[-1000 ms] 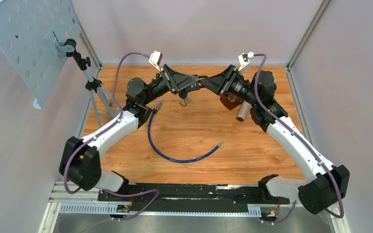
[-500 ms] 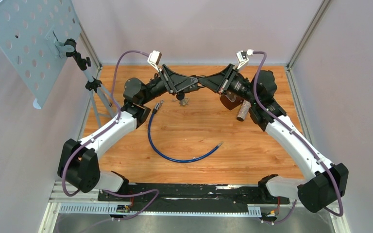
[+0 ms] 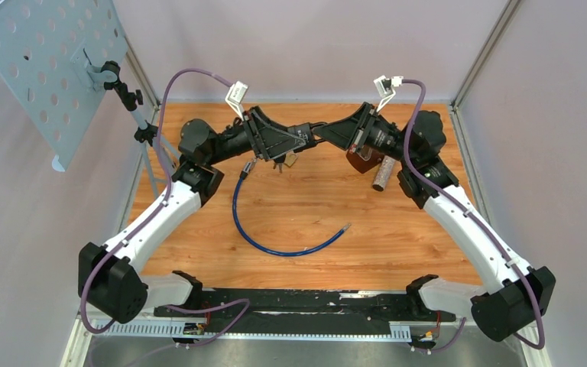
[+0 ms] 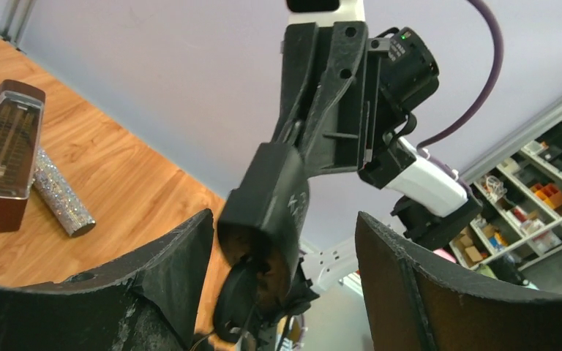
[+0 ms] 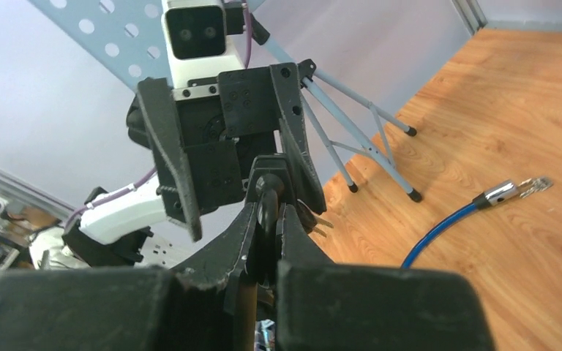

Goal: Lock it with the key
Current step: Lock the lock, then place the lock at the center of the board, then place the key at the center of the board, then pick up the lock from the center of the board.

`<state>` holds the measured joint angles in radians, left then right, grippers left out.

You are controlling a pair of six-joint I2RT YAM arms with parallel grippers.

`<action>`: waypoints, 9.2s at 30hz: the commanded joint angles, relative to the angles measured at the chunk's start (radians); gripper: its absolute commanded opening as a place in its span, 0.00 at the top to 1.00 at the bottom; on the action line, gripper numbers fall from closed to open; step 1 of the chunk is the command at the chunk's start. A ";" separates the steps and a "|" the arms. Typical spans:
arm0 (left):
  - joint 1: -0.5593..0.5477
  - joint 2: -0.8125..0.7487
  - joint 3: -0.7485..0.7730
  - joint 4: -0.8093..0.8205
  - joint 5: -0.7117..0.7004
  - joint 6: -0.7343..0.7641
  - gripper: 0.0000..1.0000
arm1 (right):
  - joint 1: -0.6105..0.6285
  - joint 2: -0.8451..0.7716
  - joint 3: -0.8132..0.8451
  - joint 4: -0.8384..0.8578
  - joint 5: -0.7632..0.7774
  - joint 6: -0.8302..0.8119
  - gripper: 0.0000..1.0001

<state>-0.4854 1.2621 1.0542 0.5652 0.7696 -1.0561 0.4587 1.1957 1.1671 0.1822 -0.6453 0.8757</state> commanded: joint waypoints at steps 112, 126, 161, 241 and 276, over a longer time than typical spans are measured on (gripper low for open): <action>-0.095 0.499 0.081 -0.321 -0.318 0.432 1.00 | -0.214 -0.022 -0.400 -0.084 0.126 -0.275 1.00; -0.138 0.841 0.282 -0.189 -0.321 0.427 1.00 | -0.215 0.192 -0.533 0.132 0.155 -0.200 1.00; -0.112 0.414 0.030 -0.451 -0.940 0.678 0.14 | -0.229 0.363 -0.393 -0.111 0.525 -0.180 0.36; 0.006 0.104 0.092 -0.859 -0.653 1.055 1.00 | 0.015 0.299 -0.109 -0.100 0.162 0.120 0.49; -0.049 -0.012 0.114 -0.805 -0.664 1.137 1.00 | 0.284 0.329 0.166 -0.249 0.671 -0.073 0.57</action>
<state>-0.5282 1.2831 1.1454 -0.3088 0.1410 0.0719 0.7349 1.5616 1.3308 -0.0341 -0.0441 0.8505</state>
